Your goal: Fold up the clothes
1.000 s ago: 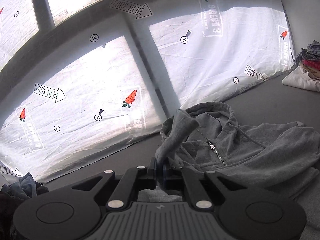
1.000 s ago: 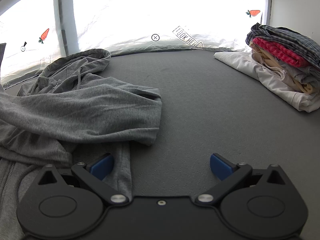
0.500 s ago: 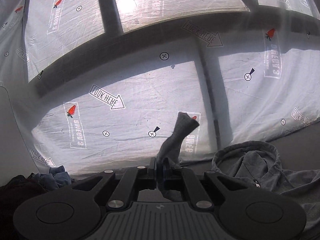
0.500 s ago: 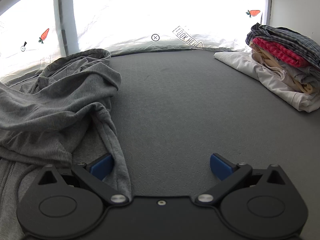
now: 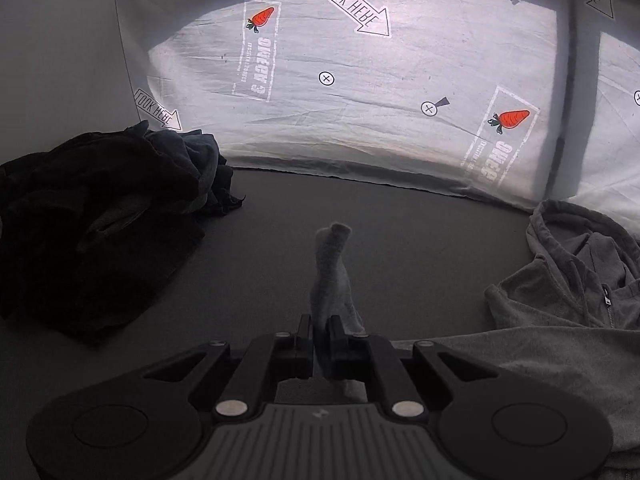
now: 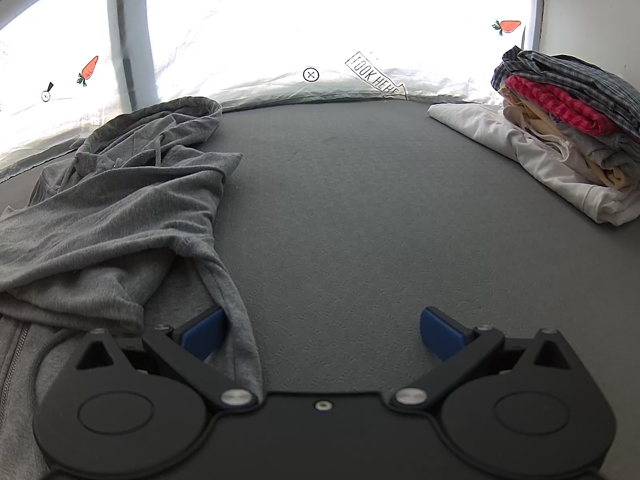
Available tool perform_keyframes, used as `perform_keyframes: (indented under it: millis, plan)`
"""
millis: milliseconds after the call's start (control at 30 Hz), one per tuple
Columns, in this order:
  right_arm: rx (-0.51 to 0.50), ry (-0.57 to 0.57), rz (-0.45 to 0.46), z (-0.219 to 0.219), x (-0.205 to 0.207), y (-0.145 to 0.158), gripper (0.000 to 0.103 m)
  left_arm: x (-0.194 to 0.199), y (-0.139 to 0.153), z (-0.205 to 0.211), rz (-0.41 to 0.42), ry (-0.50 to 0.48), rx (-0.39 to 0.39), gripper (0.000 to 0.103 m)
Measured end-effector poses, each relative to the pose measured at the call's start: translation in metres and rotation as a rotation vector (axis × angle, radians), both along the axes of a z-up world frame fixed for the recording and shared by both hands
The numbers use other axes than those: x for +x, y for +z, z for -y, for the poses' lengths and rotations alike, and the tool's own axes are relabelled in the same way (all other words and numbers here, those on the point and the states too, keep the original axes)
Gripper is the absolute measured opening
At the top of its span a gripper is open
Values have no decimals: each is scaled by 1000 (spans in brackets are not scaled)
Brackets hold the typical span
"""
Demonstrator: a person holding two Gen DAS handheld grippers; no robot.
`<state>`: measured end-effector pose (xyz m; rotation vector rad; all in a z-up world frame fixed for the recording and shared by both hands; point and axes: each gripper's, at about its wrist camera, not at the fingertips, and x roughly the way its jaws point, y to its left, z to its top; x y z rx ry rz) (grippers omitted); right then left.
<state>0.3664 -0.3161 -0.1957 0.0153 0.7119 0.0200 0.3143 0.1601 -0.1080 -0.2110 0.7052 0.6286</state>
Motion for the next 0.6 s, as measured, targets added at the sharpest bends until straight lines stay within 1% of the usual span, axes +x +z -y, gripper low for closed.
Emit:
perform_keyframes:
  millis: [33,67,133,200,233,267,300,367,400,433,467,500,567,600]
  plan:
    - [0,0,-2,0,0,0,103,-3,-6,-5,-19,38,-32,13]
    - [-1,0,-4,0,1,0,103,-8,-12,-10,-32,72,-63,17]
    - [-1,2,-17,0,2,2,103,-14,-13,-13,-31,85,-68,20]
    - [-3,13,-79,0,10,7,103,-21,-13,-15,-26,91,-65,30]
    - [2,18,-107,0,14,10,103,-24,-13,-16,-23,94,-63,33]
    - [7,23,-136,1,18,13,102,-27,-13,-17,-21,97,-62,38]
    - [13,28,-164,1,22,16,99,-28,-13,-19,-19,105,-70,39]
    - [37,68,-168,1,23,21,76,-30,-14,-23,-14,124,-92,39]
    - [47,89,-172,0,23,24,71,-31,-15,-25,-15,134,-102,39]
    - [51,101,-175,-2,23,27,62,-33,-17,-27,-18,145,-114,39]
    - [56,112,-179,-3,22,29,56,-34,-19,-28,-20,151,-126,42]
    - [65,119,-182,-4,22,32,53,-35,-20,-30,-21,156,-138,44]
    - [108,131,-175,-4,19,41,42,-38,-23,-31,-20,159,-159,46]
    - [135,135,-172,-3,20,46,41,-40,-25,-31,-22,155,-164,49]
